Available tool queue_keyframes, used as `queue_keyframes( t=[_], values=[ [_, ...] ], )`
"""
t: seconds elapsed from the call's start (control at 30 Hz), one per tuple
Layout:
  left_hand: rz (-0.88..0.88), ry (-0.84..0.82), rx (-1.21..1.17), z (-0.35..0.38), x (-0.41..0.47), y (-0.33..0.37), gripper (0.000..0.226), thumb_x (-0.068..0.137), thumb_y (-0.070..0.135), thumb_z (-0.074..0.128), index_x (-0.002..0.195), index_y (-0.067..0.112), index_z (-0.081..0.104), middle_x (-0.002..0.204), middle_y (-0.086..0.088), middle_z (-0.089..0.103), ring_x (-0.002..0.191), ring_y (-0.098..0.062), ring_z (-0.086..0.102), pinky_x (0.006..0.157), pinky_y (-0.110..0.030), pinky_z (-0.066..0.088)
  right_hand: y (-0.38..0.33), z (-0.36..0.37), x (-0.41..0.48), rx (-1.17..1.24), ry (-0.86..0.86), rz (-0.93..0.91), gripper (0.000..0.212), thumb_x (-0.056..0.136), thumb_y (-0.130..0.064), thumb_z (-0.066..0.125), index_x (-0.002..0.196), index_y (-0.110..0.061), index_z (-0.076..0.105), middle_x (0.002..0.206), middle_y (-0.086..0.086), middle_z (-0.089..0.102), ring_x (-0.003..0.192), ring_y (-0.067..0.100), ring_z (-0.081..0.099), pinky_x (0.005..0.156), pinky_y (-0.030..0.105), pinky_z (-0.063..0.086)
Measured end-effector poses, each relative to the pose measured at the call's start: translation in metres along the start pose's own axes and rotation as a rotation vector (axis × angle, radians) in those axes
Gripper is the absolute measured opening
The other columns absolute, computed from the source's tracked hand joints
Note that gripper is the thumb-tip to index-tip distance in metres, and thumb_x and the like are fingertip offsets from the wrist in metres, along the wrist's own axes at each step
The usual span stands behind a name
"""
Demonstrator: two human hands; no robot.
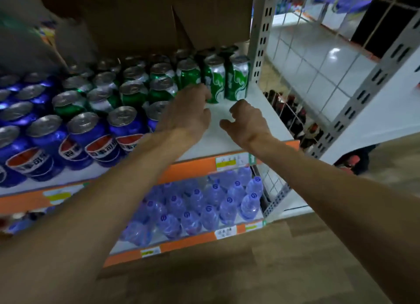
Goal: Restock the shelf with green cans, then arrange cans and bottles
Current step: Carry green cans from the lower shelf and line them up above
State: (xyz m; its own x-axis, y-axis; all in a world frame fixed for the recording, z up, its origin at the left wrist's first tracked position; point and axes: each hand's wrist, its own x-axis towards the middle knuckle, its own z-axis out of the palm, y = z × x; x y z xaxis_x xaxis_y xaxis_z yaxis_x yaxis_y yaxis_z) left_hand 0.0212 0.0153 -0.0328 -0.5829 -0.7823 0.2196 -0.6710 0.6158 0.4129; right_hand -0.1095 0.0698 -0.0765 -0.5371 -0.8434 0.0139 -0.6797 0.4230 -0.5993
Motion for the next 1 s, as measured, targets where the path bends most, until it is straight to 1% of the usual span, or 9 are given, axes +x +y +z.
queue_keyframes(
  t=[0.13,0.27,0.33,0.47,0.53,0.7,0.83,0.93,1.0],
  values=[
    [0.029,0.102,0.114,-0.036,0.039,-0.015,0.024,0.094,0.020,0.059,0.118,0.019,0.061,0.123,-0.006,0.062,0.110,-0.027,0.059,0.093,-0.047,0.050,0.000,0.000,0.023,0.006,0.059,-0.051,0.043,0.091,-0.031,0.065,0.122,-0.005,0.051,0.122,0.014,0.059,0.112,0.032,0.055,0.080,0.030,0.039],
    [-0.304,-0.196,0.296,-0.062,0.073,-0.046,0.042,0.082,0.041,0.075,0.106,0.009,0.061,0.108,-0.013,0.063,0.096,-0.031,0.059,0.082,-0.040,0.050,-0.004,-0.013,0.056,0.023,0.141,-0.001,0.048,0.089,-0.026,0.068,0.125,-0.004,0.046,0.125,0.016,0.055,0.117,0.034,0.053,0.086,0.038,0.045],
    [-0.343,-0.284,0.355,-0.058,0.078,-0.053,0.054,0.075,0.045,0.081,0.108,0.009,0.061,0.108,-0.012,0.062,0.094,-0.030,0.058,0.076,-0.035,0.047,0.000,-0.018,0.073,0.055,0.198,0.049,0.049,0.086,-0.017,0.070,0.125,-0.003,0.044,0.127,0.016,0.054,0.117,0.034,0.052,0.088,0.040,0.048],
    [-0.370,-0.253,0.408,-0.044,0.080,-0.062,0.075,0.068,0.053,0.083,0.124,0.012,0.054,0.130,-0.013,0.051,0.125,-0.036,0.040,0.102,-0.042,0.039,0.016,-0.018,0.099,0.121,0.244,0.105,0.050,0.082,-0.016,0.075,0.120,-0.005,0.045,0.120,0.014,0.054,0.107,0.030,0.054,0.079,0.035,0.047],
    [-0.369,-0.236,0.371,-0.039,0.080,-0.066,0.073,0.069,0.053,0.081,0.123,0.010,0.056,0.129,-0.012,0.052,0.126,-0.035,0.039,0.103,-0.040,0.037,0.022,-0.014,0.107,0.195,0.215,0.110,0.058,0.080,-0.018,0.078,0.125,-0.004,0.044,0.119,0.013,0.054,0.106,0.029,0.055,0.080,0.035,0.048],
    [-0.327,-0.152,0.207,-0.033,0.079,-0.076,0.091,0.024,0.075,0.074,0.099,0.024,0.067,0.107,-0.006,0.063,0.105,-0.028,0.056,0.086,-0.040,0.054,0.019,-0.007,0.123,0.374,0.186,0.073,0.063,0.079,-0.023,0.080,0.129,-0.011,0.044,0.122,0.006,0.059,0.111,0.026,0.057,0.093,0.040,0.050],
    [-0.270,-0.130,0.135,-0.037,0.076,-0.064,0.064,0.046,0.060,0.087,0.091,0.018,0.069,0.092,-0.002,0.069,0.089,-0.023,0.063,0.083,-0.043,0.054,0.011,-0.014,0.132,0.401,0.142,0.045,0.068,0.078,-0.031,0.080,0.134,-0.017,0.044,0.129,0.005,0.058,0.113,0.023,0.055,0.093,0.038,0.048],
    [-0.220,-0.053,0.091,-0.044,0.078,-0.055,0.058,0.057,0.053,0.088,0.100,0.019,0.067,0.098,0.000,0.068,0.093,-0.022,0.062,0.089,-0.040,0.051,0.009,-0.015,0.121,0.406,0.194,0.030,0.057,0.080,-0.026,0.079,0.127,-0.020,0.048,0.120,0.002,0.061,0.097,0.015,0.053,0.085,0.034,0.048],
    [-0.174,-0.013,0.066,-0.048,0.079,-0.046,0.055,0.064,0.046,0.087,0.107,0.019,0.066,0.103,-0.001,0.068,0.092,-0.021,0.062,0.082,-0.034,0.051,0.011,-0.012,0.107,0.414,0.230,0.033,0.053,0.082,-0.023,0.077,0.126,-0.021,0.049,0.112,-0.001,0.060,0.093,0.013,0.052,0.080,0.032,0.046]
  ],
)
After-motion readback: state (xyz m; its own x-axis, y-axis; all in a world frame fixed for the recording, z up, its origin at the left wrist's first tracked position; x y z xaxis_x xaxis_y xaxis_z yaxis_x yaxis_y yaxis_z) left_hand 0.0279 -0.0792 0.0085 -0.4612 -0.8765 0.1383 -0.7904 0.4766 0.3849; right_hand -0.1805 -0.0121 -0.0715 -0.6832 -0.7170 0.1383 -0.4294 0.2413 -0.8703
